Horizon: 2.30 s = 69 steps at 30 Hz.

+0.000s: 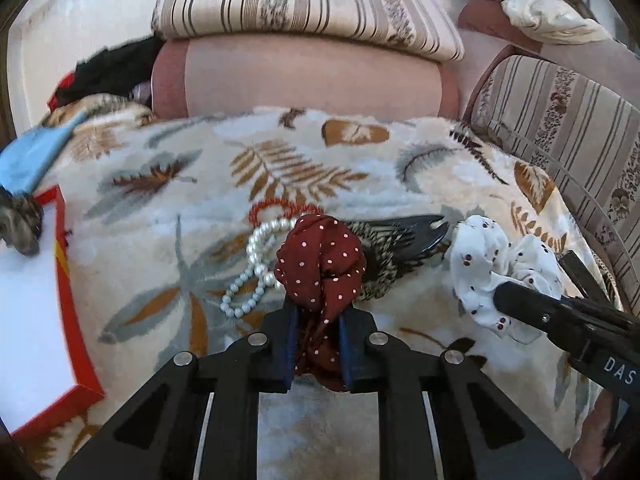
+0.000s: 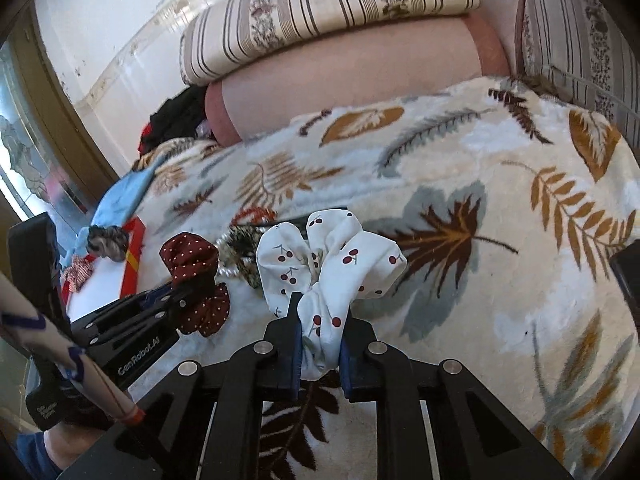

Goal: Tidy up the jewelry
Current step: 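Grasp the dark red polka-dot scrunchie with the left tool while the right tool grasps the white cherry-print scrunchie, then carry both held scrunchies over the red-framed tray with both tools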

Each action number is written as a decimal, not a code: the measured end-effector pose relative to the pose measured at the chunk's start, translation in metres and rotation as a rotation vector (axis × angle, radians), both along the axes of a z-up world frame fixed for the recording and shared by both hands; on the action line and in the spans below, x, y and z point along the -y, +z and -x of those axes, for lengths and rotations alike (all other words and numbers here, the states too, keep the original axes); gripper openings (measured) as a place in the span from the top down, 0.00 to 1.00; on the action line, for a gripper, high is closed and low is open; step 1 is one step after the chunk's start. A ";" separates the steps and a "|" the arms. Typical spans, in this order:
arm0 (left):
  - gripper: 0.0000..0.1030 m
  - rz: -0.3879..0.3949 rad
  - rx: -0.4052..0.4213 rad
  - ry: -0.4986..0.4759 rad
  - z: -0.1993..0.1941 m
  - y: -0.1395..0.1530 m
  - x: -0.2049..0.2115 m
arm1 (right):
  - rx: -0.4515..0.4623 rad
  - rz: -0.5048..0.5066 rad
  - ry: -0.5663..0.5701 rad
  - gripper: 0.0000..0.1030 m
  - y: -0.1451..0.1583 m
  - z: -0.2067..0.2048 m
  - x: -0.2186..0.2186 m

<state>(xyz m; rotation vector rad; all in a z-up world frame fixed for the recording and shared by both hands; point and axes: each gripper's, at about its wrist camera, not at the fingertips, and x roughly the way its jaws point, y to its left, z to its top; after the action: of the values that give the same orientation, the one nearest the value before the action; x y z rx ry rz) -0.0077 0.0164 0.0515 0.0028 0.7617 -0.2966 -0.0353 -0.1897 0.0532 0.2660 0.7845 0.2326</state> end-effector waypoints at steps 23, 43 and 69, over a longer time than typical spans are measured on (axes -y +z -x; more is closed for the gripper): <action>0.84 -0.127 0.116 0.057 0.012 0.014 0.002 | 0.030 0.023 0.036 0.85 0.003 0.004 -0.012; 0.84 -0.132 0.156 0.120 0.023 0.032 -0.025 | 0.049 0.030 0.062 0.85 0.007 0.013 -0.024; 0.84 -0.008 0.175 0.373 0.038 0.070 -0.168 | 0.059 0.017 0.278 0.85 0.052 0.008 -0.171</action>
<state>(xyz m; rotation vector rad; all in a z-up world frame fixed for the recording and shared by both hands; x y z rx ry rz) -0.0457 0.1847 0.1218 -0.1041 0.5753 0.0616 -0.0429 -0.0185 0.1054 0.1328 0.7634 0.4930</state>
